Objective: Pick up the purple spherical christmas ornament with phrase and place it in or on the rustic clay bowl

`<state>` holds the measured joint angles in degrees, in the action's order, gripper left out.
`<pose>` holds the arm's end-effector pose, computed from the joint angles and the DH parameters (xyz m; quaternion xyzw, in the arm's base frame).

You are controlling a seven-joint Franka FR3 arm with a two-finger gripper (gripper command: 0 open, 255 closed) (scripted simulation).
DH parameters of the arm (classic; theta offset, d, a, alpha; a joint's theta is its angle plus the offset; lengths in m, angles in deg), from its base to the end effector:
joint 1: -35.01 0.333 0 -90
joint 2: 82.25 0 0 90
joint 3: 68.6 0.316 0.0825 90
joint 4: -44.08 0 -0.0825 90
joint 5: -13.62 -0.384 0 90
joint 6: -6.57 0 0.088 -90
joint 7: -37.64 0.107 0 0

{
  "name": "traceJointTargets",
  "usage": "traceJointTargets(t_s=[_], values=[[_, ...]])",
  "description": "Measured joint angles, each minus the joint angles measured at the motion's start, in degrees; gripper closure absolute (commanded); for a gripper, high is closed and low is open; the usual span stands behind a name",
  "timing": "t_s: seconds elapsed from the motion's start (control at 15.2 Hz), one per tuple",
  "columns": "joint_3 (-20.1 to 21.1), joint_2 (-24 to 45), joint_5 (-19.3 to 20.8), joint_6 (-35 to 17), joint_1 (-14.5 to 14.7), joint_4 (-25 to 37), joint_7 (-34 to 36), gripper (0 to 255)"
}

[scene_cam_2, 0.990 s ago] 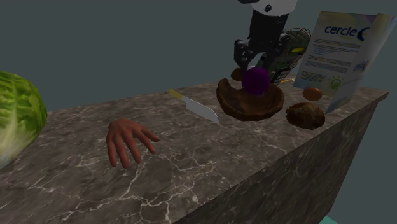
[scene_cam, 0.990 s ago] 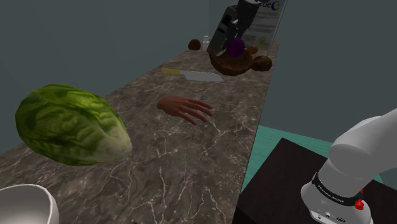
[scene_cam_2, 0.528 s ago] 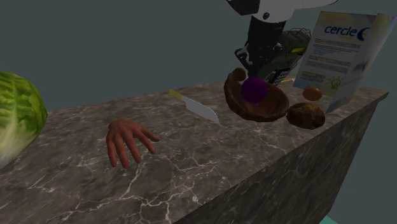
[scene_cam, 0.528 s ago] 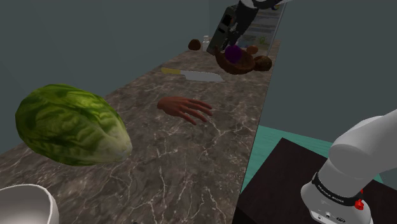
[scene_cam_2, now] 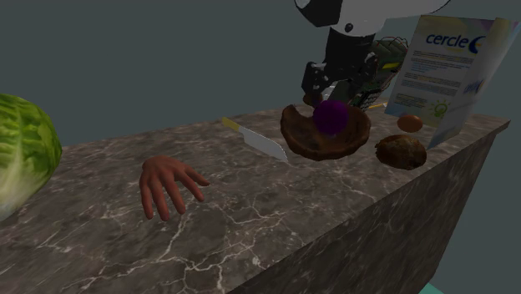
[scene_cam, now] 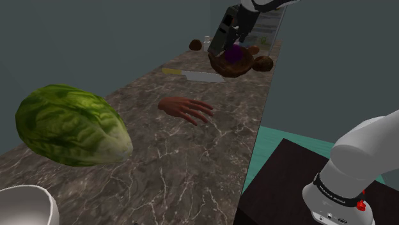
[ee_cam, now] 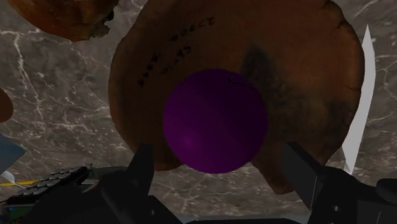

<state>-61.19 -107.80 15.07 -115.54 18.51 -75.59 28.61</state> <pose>0.4522 -0.0612 0.6533 0.9700 0.0041 0.2304 0.0778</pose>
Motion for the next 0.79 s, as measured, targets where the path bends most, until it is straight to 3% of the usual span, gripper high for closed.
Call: traceJointTargets(t_s=[0.4,0.79], values=[[-0.2,-2.2,-0.3,6.2,0.2,4.0,-0.3,0],[-0.2,-2.3,-0.3,7.3,0.2,5.0,-0.4,0]])
